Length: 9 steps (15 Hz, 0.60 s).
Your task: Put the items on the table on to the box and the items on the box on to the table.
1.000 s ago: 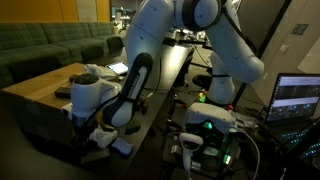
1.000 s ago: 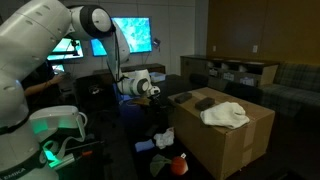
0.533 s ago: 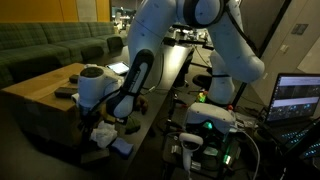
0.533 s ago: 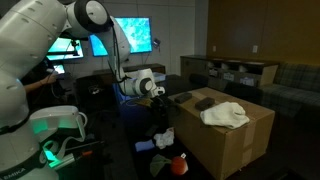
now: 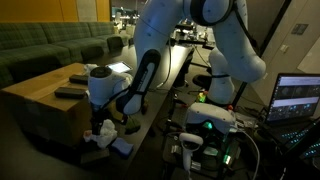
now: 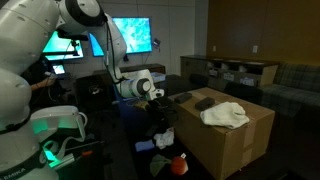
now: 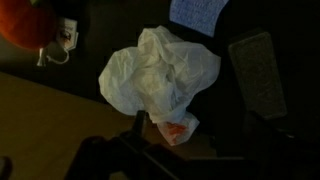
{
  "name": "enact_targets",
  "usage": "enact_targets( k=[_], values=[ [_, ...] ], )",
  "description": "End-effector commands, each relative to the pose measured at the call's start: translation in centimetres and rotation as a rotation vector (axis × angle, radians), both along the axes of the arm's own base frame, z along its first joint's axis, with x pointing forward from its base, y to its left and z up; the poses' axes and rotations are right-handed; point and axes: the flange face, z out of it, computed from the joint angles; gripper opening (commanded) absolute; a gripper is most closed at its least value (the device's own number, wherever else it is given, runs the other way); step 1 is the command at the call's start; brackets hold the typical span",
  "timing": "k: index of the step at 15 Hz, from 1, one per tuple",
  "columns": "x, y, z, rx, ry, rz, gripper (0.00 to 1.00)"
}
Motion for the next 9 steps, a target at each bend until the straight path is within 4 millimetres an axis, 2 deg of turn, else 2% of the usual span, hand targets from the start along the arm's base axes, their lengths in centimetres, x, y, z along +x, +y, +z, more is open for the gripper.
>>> enact_targets(
  k=[1, 5, 9],
  values=[
    [-1.5, -0.6, -0.1, -0.006, -0.012, -0.064, 1.0],
    [-1.9, -1.1, -1.2, 0.018, -0.022, -0.125, 1.0],
    [-1.2, -1.7, -1.7, 0.072, -0.058, -0.17, 1.0]
  ],
)
